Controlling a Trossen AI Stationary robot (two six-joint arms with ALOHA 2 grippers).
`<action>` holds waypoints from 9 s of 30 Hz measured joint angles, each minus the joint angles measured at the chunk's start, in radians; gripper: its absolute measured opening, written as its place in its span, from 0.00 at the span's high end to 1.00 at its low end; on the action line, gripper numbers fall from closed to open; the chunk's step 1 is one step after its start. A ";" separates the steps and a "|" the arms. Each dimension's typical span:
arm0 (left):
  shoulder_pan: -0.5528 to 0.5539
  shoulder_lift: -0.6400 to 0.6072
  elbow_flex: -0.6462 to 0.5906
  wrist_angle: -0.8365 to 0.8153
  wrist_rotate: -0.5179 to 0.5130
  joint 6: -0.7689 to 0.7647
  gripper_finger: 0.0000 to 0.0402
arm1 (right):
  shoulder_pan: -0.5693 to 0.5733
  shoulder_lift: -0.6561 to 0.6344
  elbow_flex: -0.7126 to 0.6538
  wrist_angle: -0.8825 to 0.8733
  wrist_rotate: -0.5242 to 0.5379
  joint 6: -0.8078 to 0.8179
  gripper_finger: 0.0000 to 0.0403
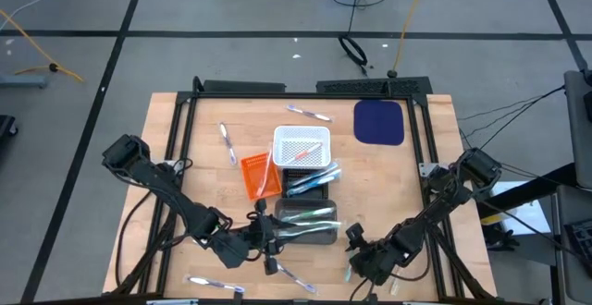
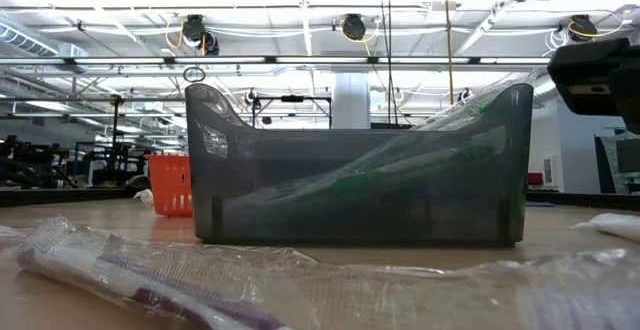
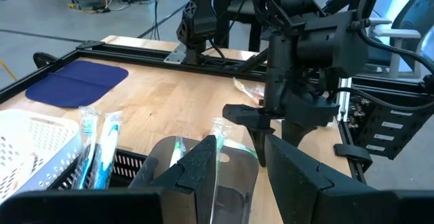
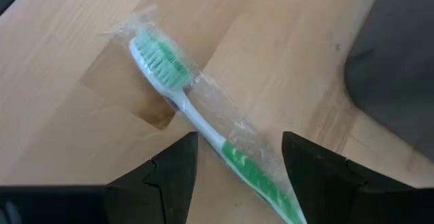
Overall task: Pick & Place Toothbrushes
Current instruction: Put the green toothbrush into the black bin, then put the blue toothbrush into the top black basket
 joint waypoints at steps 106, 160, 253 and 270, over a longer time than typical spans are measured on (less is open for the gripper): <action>0.156 0.140 0.000 0.537 0.260 0.375 0.69 | -0.157 -0.249 -0.098 1.173 0.237 -0.513 1.00; 0.293 0.093 0.190 -0.584 0.456 -0.348 0.98 | 0.004 -0.384 -0.097 0.480 0.341 -0.067 0.81; -0.127 0.082 0.026 -1.082 0.770 -0.784 0.65 | 0.004 -0.384 -0.097 0.376 0.338 0.041 0.81; -0.131 0.083 -0.101 -1.087 0.861 -0.819 0.65 | 0.004 -0.384 -0.097 0.376 0.338 0.041 0.81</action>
